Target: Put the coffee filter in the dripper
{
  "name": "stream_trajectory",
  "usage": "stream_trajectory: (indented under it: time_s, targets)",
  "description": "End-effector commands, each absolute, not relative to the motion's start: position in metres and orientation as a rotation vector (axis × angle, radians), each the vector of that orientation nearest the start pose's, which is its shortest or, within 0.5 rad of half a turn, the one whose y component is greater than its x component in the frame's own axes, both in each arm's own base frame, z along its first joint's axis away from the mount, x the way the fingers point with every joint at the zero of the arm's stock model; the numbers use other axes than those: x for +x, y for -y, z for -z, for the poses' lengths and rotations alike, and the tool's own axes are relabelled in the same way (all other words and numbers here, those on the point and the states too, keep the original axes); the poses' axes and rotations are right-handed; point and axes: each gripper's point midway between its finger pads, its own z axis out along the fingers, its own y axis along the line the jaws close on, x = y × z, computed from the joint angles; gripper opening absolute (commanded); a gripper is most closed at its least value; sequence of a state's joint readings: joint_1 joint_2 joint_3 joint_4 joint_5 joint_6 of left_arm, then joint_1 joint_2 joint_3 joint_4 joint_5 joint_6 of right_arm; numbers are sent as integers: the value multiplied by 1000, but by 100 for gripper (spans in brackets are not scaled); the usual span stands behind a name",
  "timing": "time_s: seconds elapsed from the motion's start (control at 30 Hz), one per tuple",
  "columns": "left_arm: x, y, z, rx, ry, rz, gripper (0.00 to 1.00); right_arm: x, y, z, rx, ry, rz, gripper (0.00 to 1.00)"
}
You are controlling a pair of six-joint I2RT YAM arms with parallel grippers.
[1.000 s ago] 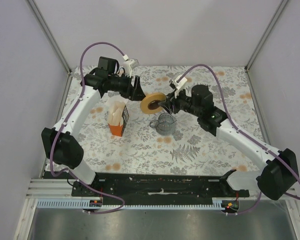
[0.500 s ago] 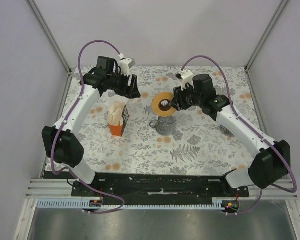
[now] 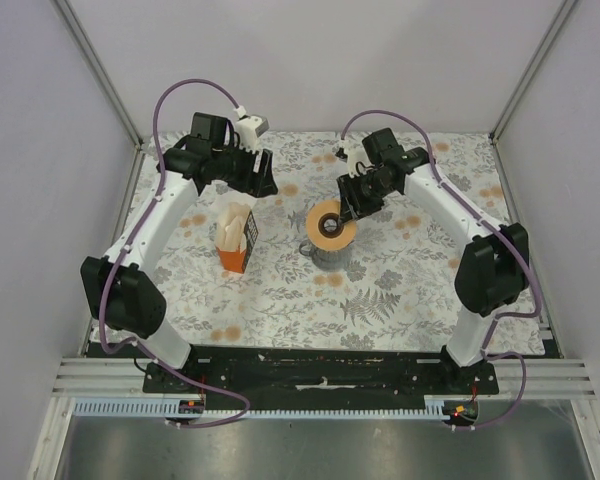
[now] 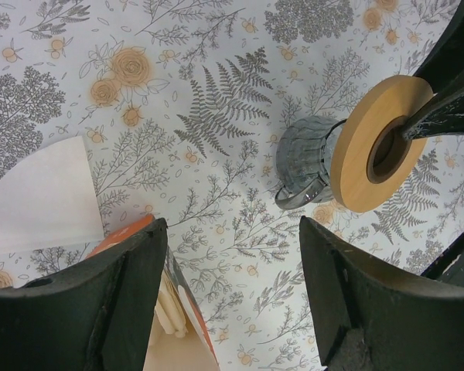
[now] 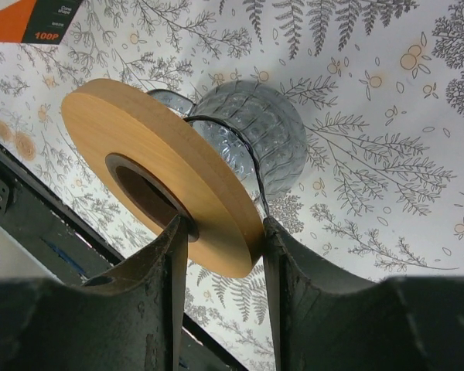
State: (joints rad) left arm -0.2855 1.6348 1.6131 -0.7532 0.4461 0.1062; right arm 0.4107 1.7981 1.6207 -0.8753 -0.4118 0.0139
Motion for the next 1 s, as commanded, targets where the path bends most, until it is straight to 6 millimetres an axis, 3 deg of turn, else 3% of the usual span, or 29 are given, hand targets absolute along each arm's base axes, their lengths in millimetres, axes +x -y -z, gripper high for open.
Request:
stream_trajectory:
  time_s: [0.0, 0.3, 0.43, 0.53, 0.57, 0.6, 0.77, 0.9, 0.97]
  targets:
    - [382, 185, -263, 708, -2135, 571, 74, 345, -235, -185, -730, -2540, -736, 0]
    - [384, 186, -264, 713, -2129, 577, 74, 343, -238, -165, -767, -2617, -767, 3]
    - [383, 186, -264, 716, -2128, 580, 74, 355, -239, -164, -747, -2611, -738, 37]
    - [381, 186, -263, 720, -2129, 582, 74, 367, -239, -174, -708, -2589, -697, 83]
    - [380, 186, -263, 725, -2126, 584, 74, 369, -239, -179, -701, -2574, -691, 94]
    - [380, 187, -265, 726, -2122, 587, 74, 372, -239, -186, -693, -2551, -681, 98]
    - [379, 186, -266, 733, -2116, 583, 74, 379, -228, -215, -661, -2459, -579, 98]
    - [379, 186, -266, 737, -2112, 580, 74, 391, -190, -228, -560, -2385, -366, 98]
    - [379, 185, -267, 737, -2109, 578, 74, 397, -162, -233, -462, -2355, -267, 98]
